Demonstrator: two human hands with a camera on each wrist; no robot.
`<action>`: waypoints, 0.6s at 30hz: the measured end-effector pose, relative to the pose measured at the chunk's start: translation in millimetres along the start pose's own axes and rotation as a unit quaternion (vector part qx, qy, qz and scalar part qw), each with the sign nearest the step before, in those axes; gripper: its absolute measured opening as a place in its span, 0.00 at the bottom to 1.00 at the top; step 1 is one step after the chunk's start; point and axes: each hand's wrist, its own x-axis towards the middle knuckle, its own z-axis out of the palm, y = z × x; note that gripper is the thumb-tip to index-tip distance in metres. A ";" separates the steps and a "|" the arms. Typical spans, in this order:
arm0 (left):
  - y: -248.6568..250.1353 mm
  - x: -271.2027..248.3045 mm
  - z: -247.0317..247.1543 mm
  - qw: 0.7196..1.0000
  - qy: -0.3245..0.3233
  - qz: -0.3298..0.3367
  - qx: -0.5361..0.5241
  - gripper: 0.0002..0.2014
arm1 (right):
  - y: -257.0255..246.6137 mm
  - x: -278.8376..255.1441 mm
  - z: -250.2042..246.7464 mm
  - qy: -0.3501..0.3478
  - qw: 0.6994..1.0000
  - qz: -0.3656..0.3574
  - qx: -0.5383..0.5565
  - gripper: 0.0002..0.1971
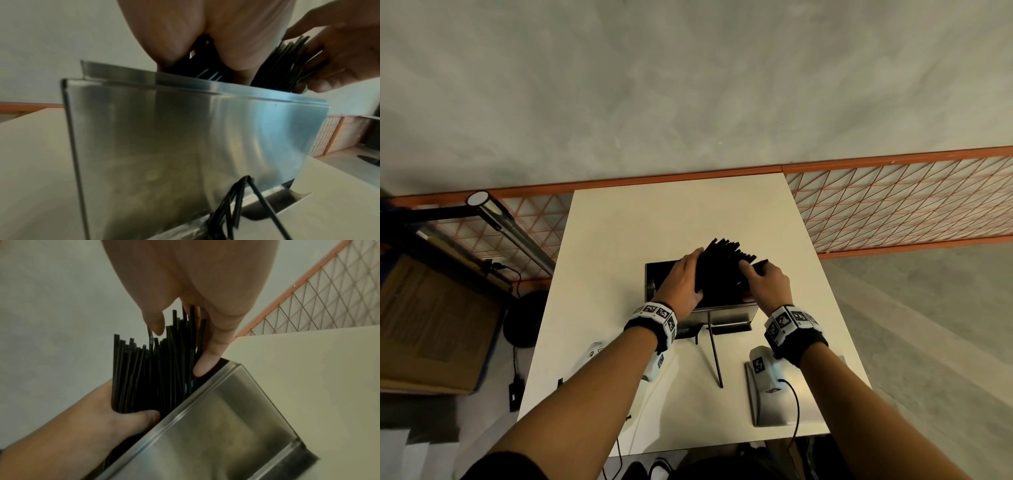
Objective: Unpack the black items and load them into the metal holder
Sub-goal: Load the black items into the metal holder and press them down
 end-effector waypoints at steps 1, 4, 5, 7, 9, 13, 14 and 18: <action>2.0 1.1 -0.1 1.000 0.003 0.001 -0.003 0.44 | -0.2 0.6 2.4 0.009 1.000 0.002 -0.001 0.22; 9.6 5.8 -0.9 1.000 0.006 0.005 -0.002 0.43 | -1.4 0.8 8.0 0.033 0.999 -0.001 0.015 0.22; 12.8 7.6 -1.5 1.000 0.004 0.006 0.001 0.43 | -1.8 0.8 8.6 0.039 0.999 -0.002 0.015 0.22; 18.3 10.5 -3.4 1.000 0.000 0.011 0.009 0.42 | -2.3 1.4 8.3 0.053 0.998 -0.001 0.021 0.22; 22.3 11.7 -5.4 1.000 -0.005 0.017 0.015 0.42 | 0.2 4.9 7.6 0.063 0.998 -0.003 0.022 0.22; 31.7 14.3 -9.5 0.997 -0.019 0.055 0.042 0.42 | 4.9 11.1 5.6 0.113 0.993 -0.005 0.039 0.17; 34.6 15.8 -9.9 0.996 -0.023 0.071 0.050 0.42 | 6.4 12.4 5.5 0.128 0.990 0.002 0.053 0.15; 46.0 21.3 -11.1 0.991 -0.031 0.115 0.066 0.41 | 7.5 14.1 7.6 0.161 0.984 0.005 0.072 0.08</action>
